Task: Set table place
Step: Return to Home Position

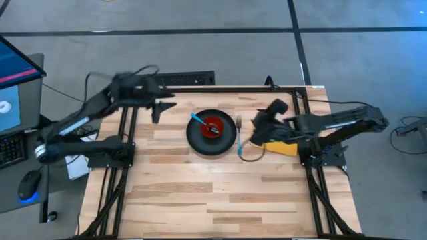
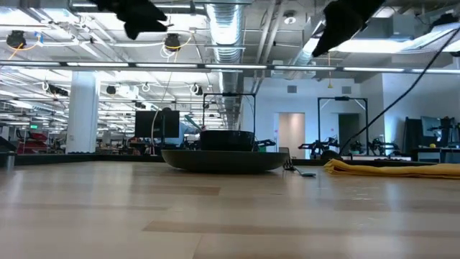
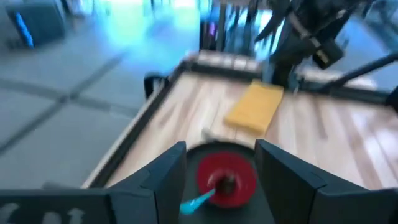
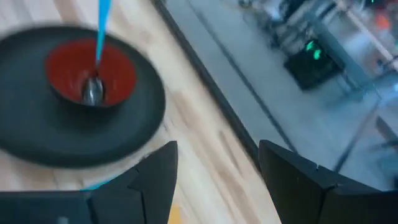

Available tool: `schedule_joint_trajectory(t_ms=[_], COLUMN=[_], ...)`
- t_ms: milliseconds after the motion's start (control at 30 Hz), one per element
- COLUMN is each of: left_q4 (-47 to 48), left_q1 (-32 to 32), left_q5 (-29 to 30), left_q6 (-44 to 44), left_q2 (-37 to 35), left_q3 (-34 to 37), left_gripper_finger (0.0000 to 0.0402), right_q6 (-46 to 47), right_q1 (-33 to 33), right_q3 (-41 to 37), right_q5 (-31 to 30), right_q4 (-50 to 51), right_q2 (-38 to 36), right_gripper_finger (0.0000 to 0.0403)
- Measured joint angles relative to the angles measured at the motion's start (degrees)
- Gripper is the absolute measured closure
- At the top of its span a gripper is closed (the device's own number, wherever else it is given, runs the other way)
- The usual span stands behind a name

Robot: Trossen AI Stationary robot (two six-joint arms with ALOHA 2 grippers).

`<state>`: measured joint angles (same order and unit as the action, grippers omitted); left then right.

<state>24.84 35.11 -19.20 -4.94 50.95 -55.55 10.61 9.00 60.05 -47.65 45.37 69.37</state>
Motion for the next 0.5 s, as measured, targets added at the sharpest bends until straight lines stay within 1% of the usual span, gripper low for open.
schedule_joint_trajectory(t_ms=[100,133,200,267,300,367,433,500], left_q4=[-12.4,-17.0,-24.6,-30.0,-31.2,-31.4,-30.7,-30.4], left_q1=[-0.6,-0.6,-0.6,-0.6,-0.6,-0.6,-0.6,-0.6], left_q5=[0.0,0.1,0.1,0.0,0.1,0.2,0.2,0.6], left_q6=[2.4,3.1,5.1,7.2,7.7,7.9,9.0,10.8], left_q2=[-10.8,-14.2,-21.5,-27.9,-31.0,-36.5,-41.4,-45.1], left_q3=[13.1,17.0,24.9,31.1,33.9,38.5,42.5,46.0], left_gripper_finger=[0.0221,0.0221,0.0221,0.0221,0.0221,0.0221,0.0221,0.0221], right_q6=[-1.8,-3.5,-8.6,-15.5,-18.1,-20.6,-21.1,-21.0], right_q1=[2.6,3.3,4.2,3.9,3.2,0.9,-2.1,-5.3], right_q3=[-6.3,-8.8,-14.2,-20.1,-23.0,-28.5,-33.4,-37.6], right_q5=[-0.2,-0.2,0.0,1.4,3.5,10.3,18.1,23.6], right_q4=[-5.2,-8.4,-15.7,-25.0,-29.6,-36.6,-42.8,-47.0], right_q2=[-7.4,-10.1,-15.6,-20.5,-22.8,-27.1,-30.9,-34.3], right_gripper_finger=[0.0154,0.0154,0.0154,0.0154,0.0154,0.0154,0.0154,0.0154])
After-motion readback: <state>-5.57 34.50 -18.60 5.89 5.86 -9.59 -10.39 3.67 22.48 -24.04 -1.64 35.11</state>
